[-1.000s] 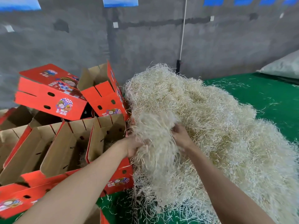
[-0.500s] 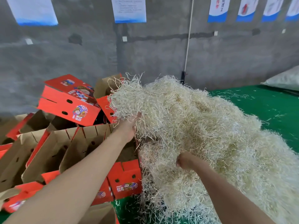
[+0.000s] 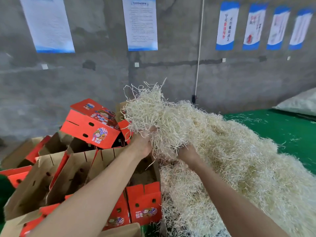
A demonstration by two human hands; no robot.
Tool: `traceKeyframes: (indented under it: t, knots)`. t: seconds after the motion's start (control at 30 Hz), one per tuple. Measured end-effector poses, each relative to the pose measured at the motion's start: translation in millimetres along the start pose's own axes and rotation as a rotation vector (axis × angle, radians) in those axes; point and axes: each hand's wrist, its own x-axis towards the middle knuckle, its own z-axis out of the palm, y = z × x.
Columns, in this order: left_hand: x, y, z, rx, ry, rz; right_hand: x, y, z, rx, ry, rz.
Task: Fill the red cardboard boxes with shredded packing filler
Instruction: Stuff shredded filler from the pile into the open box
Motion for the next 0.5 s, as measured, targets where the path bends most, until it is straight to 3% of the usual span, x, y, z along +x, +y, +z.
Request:
traceKeyframes:
  t: [0.07,0.1,0.13,0.2,0.23,0.3,0.33,0.37,0.43,0.5]
  knots:
    - [-12.8,-3.1,-17.8,-0.110,-0.059,-0.072,-10.1,-29.7,8.0,0.592,0.033,0.141]
    - [-14.2,-3.4,-20.6,-0.413,-0.052,-0.258,-14.5,-44.5,10.5,0.793,0.037,0.159]
    - [-16.0,-11.9,-30.6,-0.572,-0.028,-0.311,-18.6,-58.7,12.5,0.914,-0.002,0.143]
    - [-24.0,-32.6,-47.6,-0.607,-0.030,-0.265,-30.0,-88.5,21.6,1.023,-0.136,0.064]
    - [-26.3,-41.5,-57.2,-0.418,0.035,-0.141,-36.1,-100.9,27.1,1.037,-0.187,0.031]
    - [-37.2,-66.1,-74.9,-0.351,0.083,-0.114,-43.8,-118.5,41.2,1.014,-0.258,0.010]
    - [-43.7,-72.1,-82.4,-0.185,0.075,-0.109,-46.7,-123.7,50.3,0.932,-0.256,-0.009]
    - [-46.3,-77.6,-85.1,-0.006,0.047,-0.115,-48.2,-125.4,60.9,0.753,-0.222,-0.049]
    - [-57.5,-82.1,-97.9,0.026,0.040,-0.097,-57.4,-122.8,87.8,0.259,-0.127,-0.117]
    - [-62.6,-108.0,-107.9,0.283,0.063,0.003,-69.2,-112.4,112.2,0.041,-0.181,-0.117]
